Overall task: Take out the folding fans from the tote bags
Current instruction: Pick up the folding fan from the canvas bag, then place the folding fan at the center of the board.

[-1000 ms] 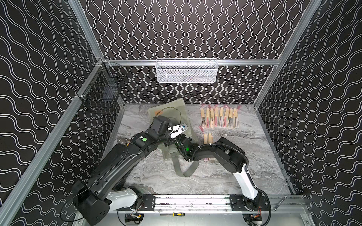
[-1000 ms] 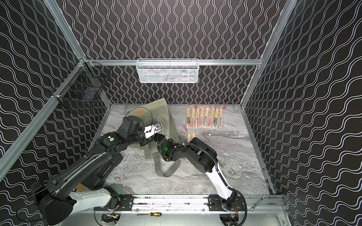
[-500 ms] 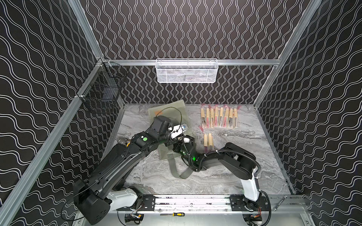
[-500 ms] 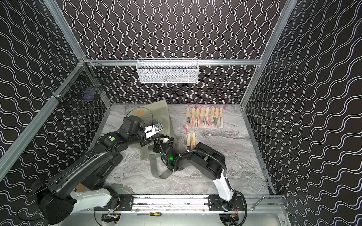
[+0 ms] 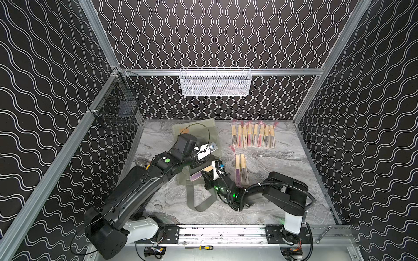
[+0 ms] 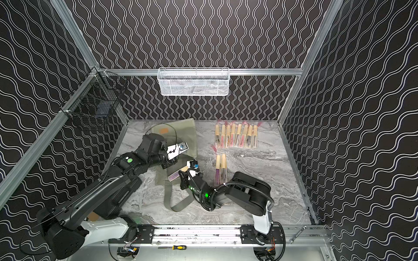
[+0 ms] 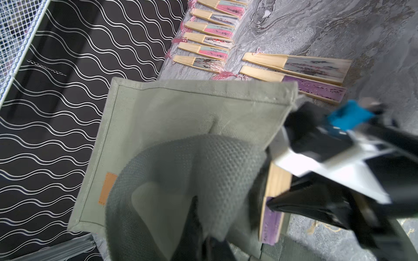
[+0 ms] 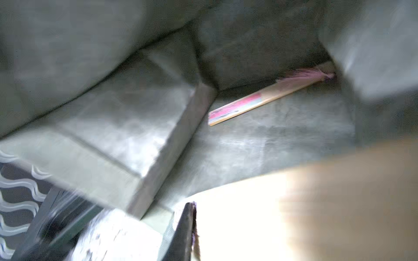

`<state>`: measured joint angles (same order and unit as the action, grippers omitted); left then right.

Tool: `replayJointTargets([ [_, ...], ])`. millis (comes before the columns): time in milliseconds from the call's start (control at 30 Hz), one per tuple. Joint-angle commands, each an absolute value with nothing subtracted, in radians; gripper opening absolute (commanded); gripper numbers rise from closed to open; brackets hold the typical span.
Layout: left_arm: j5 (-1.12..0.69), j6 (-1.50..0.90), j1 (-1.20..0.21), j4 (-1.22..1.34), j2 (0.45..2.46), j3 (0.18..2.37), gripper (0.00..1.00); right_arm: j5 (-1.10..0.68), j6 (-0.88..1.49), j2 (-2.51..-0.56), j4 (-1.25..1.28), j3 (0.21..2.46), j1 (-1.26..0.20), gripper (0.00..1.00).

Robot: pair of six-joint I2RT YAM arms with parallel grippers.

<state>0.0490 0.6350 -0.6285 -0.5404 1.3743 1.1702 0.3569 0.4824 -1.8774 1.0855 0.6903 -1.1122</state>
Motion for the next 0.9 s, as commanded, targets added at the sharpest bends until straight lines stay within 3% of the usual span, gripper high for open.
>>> replayJointTargets([
  [0,0.059,0.637,-0.628,-0.519,1.378,1.177,0.00,0.337,0.389,-1.847,1.190,0.672,-1.132,0.01],
  [333,0.057,0.636,-0.628,-0.516,1.375,1.178,0.00,0.322,0.259,-1.737,1.132,0.610,-1.233,0.01],
  [600,0.055,0.636,-0.629,-0.516,1.370,1.176,0.00,0.226,0.204,-1.518,1.036,0.467,-1.280,0.03],
  [867,0.052,0.636,-0.628,-0.518,1.369,1.175,0.00,0.156,0.102,-1.208,0.477,0.480,-1.282,0.08],
])
